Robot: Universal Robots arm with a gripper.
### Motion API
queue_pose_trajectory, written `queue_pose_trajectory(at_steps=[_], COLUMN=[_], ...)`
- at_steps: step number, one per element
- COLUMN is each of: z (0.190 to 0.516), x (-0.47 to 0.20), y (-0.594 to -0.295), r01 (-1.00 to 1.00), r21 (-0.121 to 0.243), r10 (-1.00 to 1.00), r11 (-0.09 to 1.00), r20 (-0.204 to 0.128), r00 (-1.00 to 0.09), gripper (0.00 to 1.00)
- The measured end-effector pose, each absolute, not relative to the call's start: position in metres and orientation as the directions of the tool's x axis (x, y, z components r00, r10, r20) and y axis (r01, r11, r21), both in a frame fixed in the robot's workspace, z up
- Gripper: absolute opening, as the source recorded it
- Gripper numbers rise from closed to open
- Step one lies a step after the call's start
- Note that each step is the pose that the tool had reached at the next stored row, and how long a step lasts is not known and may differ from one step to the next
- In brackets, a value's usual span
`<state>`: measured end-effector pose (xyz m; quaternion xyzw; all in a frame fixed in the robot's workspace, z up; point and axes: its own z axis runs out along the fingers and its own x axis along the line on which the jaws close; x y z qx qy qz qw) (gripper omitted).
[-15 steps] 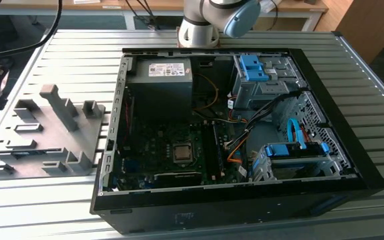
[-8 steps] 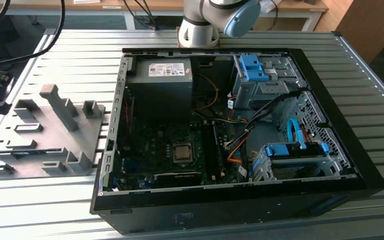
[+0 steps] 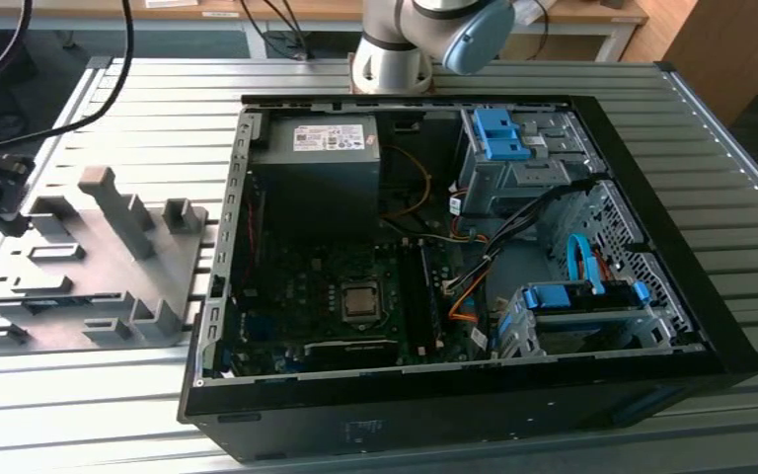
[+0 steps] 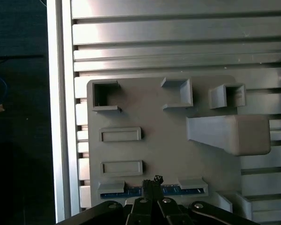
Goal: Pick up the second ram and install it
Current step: 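Reach for the second ram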
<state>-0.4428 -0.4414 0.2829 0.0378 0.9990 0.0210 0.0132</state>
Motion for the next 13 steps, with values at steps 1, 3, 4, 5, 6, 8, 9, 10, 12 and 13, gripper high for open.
queue_pose_trajectory(at_steps=[1,3,4,5,6,8,9,10,12,13], z=[0.282,0.28,0.279,0.278,0.277,0.275,0.274,0.274,0.272,0.272], x=[-0.442,-0.44,-0.439,-0.438,-0.436,-0.435,-0.434,-0.434,-0.434,-0.434], y=[-0.442,-0.442,-0.442,-0.442,-0.443,-0.443,-0.443,-0.443,-0.445,-0.445], r01=[0.075,0.075,0.075,0.075,0.075,0.075,0.075,0.075,0.075,0.075], r21=[0.042,0.039,0.038,0.036,0.035,0.033,0.032,0.031,0.029,0.029], r10=[0.076,0.076,0.076,0.076,0.076,0.076,0.076,0.076,0.076,0.076], r11=[0.996,0.996,0.996,0.997,0.997,0.997,0.997,0.997,0.997,0.997], r20=[-0.025,-0.025,-0.025,-0.025,-0.025,-0.026,-0.026,-0.026,-0.026,-0.026], r00=[-0.997,-0.997,-0.997,-0.997,-0.997,-0.997,-0.997,-0.997,-0.997,-0.997], gripper=[0.1,0.1,0.1,0.1,0.1,0.1,0.1,0.1,0.1,0.1])
